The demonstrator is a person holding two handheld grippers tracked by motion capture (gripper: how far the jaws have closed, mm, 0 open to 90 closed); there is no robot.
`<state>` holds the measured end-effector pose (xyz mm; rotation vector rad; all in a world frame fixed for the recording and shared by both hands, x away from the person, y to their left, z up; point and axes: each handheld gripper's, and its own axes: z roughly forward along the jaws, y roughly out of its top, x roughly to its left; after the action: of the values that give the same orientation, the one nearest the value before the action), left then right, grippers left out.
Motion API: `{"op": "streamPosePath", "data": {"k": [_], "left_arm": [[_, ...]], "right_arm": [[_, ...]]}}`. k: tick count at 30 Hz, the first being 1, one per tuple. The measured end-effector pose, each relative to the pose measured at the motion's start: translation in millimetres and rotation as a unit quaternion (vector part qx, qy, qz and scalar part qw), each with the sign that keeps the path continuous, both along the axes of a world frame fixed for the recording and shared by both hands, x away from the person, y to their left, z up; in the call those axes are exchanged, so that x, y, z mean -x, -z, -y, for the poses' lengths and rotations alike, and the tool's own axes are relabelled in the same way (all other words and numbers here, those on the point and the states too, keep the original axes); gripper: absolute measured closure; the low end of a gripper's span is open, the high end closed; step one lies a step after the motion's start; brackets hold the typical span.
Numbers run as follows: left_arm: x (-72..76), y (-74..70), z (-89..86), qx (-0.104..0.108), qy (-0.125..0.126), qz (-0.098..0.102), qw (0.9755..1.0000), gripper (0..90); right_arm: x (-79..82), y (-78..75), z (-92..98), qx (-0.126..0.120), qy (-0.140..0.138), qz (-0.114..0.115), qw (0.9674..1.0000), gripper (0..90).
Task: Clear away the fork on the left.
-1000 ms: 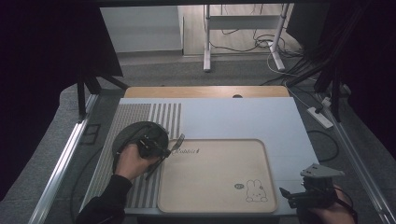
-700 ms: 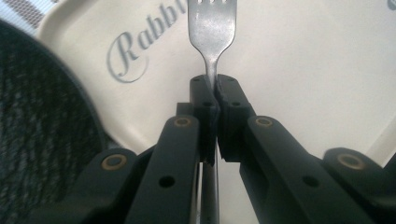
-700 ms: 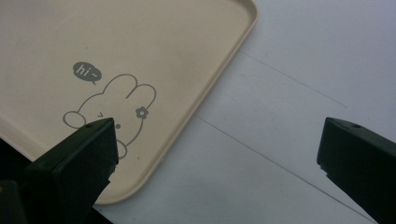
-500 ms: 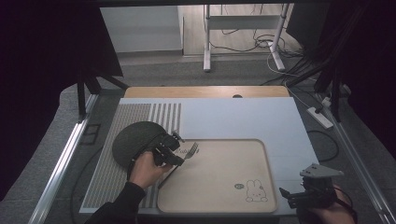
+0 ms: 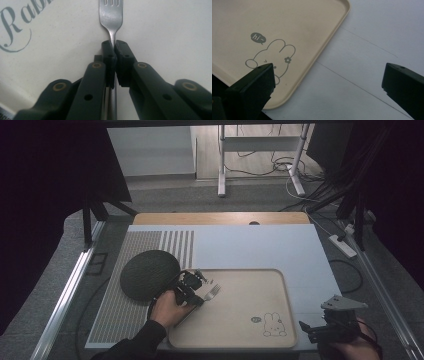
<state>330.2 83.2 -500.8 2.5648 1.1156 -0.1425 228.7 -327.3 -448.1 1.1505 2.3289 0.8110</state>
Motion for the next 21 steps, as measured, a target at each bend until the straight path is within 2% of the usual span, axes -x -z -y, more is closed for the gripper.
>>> {"op": "streamPosePath", "data": {"k": [1,2,3,5,7,10,11,13,16,21], "left_arm": [[0.8,-1.3,-0.2,0.003,0.006,0.007,1.0,83.5],[1.7,-3.6,-0.8,0.008,0.013,0.012,0.9998,77.4],[2.2,-6.8,-1.4,0.009,0.016,0.015,0.9997,76.8],[4.8,-13.6,-1.5,0.013,0.027,0.033,0.999,79.4],[6.0,-14.4,0.4,0.021,0.04,0.029,0.9986,87.4],[6.0,-4.8,6.4,0.013,0.052,0.011,0.9985,88.9],[5.3,-1.7,7.4,0.006,0.05,0.009,0.9987,88.9],[1.3,1.8,4.3,0.008,0.046,0.002,0.9989,88.9],[-4.6,1.6,-5.6,0.0,0.023,0.008,0.9997,88.9],[-10.5,3.1,-24.0,0.008,-0.008,0.001,0.9999,89.0]], "right_arm": [[0.0,0.0,-0.1,0.0,0.0,0.0,1.0,0.0],[0.0,0.0,-0.1,0.001,-0.001,0.0,1.0,0.0],[0.1,0.1,-0.2,0.0,-0.001,-0.001,1.0,0.0],[0.0,0.1,-0.1,0.001,-0.001,-0.001,1.0,0.0],[-0.2,0.1,-0.1,0.001,0.0,-0.003,1.0,0.0],[-0.2,0.3,-0.4,0.002,-0.001,-0.002,1.0,0.0],[-0.1,0.3,-0.5,0.002,-0.001,-0.001,1.0,0.0],[-0.1,0.2,-0.5,0.002,-0.002,-0.001,1.0,0.0],[-0.1,0.4,-0.7,0.003,-0.002,-0.002,1.0,0.0],[-0.3,0.4,-0.8,0.003,-0.002,-0.003,1.0,0.0]]}}
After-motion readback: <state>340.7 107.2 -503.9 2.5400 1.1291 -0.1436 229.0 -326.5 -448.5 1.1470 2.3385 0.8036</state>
